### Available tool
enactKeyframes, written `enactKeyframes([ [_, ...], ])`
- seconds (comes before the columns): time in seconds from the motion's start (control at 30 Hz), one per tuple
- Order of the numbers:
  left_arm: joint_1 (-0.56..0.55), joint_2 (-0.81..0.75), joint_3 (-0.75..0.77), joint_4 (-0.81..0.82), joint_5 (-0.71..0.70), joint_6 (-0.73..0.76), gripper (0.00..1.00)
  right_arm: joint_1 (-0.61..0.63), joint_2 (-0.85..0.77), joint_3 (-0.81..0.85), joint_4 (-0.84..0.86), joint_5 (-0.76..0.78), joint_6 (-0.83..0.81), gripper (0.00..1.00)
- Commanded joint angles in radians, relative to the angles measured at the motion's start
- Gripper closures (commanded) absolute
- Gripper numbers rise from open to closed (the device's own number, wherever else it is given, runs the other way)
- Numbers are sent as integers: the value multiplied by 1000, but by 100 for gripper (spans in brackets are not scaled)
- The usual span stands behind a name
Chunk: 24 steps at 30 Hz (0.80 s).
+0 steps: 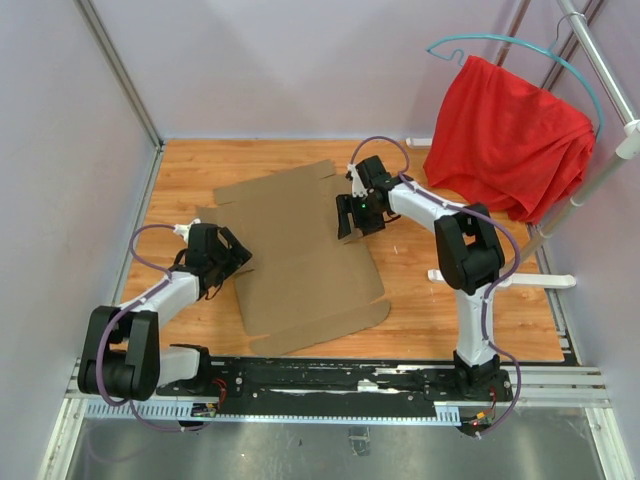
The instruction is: Fold the paper box
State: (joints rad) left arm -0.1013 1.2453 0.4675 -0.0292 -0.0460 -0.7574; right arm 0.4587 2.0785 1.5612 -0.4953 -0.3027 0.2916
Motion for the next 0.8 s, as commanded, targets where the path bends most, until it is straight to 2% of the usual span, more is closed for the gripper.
enactKeyframes([
  [0.0, -5, 29, 4, -31, 28, -5, 17, 30, 20, 23, 1, -21, 19, 26],
  [0.27, -5, -46, 28, -57, 34, -6, 19, 41, 5, 10, 16, -19, 21, 28],
  [0.43, -6, -83, 20, -17, 78, -34, 24, 43, -7, 9, 22, -24, 25, 29],
  [0.77, -49, -20, 65, 6, 105, -44, 27, 58, -37, 14, 22, -23, 22, 29],
])
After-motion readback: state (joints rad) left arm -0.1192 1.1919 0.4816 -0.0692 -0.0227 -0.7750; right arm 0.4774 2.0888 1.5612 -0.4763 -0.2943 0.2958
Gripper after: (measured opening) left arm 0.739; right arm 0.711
